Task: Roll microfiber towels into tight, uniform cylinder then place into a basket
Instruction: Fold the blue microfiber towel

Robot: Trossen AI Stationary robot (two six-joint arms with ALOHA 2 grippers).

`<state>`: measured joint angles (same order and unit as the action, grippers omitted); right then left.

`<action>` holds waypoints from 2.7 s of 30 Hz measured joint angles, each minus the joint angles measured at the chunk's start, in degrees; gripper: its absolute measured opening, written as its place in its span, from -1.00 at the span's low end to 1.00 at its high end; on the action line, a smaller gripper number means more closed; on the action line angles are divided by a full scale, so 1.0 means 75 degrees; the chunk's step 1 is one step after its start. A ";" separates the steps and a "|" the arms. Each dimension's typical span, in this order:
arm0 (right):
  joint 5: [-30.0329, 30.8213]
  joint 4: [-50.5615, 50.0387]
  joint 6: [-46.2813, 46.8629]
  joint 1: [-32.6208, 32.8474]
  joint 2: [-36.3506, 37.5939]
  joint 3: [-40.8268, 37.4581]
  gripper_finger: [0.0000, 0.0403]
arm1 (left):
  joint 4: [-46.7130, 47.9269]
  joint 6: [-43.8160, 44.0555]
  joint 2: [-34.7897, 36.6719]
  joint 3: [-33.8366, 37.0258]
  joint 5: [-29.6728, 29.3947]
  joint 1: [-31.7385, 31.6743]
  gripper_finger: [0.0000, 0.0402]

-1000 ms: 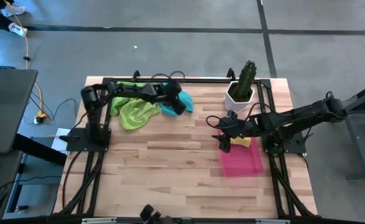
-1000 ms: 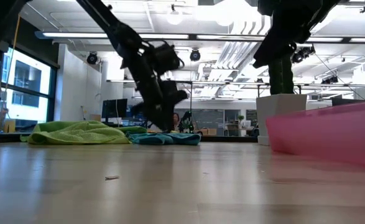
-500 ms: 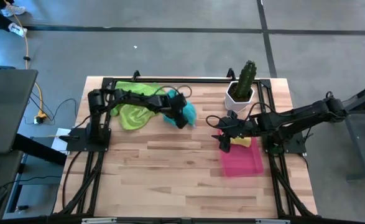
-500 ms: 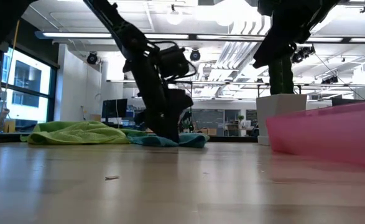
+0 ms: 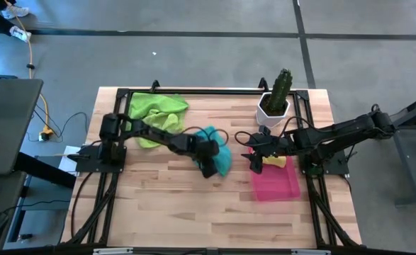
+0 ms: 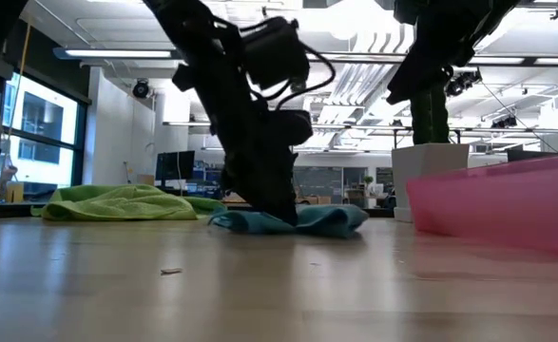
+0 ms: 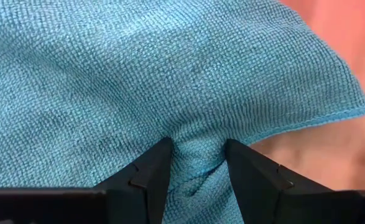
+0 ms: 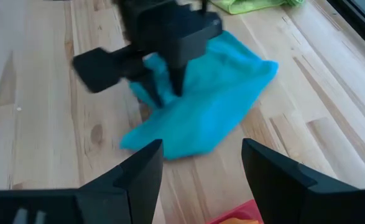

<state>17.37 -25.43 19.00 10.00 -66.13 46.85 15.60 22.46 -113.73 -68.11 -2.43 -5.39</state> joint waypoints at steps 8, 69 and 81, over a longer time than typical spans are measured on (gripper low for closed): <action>0.0000 0.0000 0.0000 0.0000 0.0000 0.0000 0.05 | -0.0305 0.0722 -0.0009 0.0008 -0.0056 0.0730 -0.28; -0.0487 0.1883 0.1204 0.0175 -0.1431 -0.0006 0.05 | 0.1274 -0.6201 0.0927 0.0754 -0.2035 0.0754 -0.29; -0.0484 0.1886 0.1204 0.0175 -0.1431 -0.0006 0.05 | 0.0880 -0.6146 0.0927 0.0864 -0.1729 0.0618 -0.76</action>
<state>13.74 -11.29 28.03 11.31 -76.86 46.81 22.20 -23.64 -106.78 -61.63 -15.39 -0.76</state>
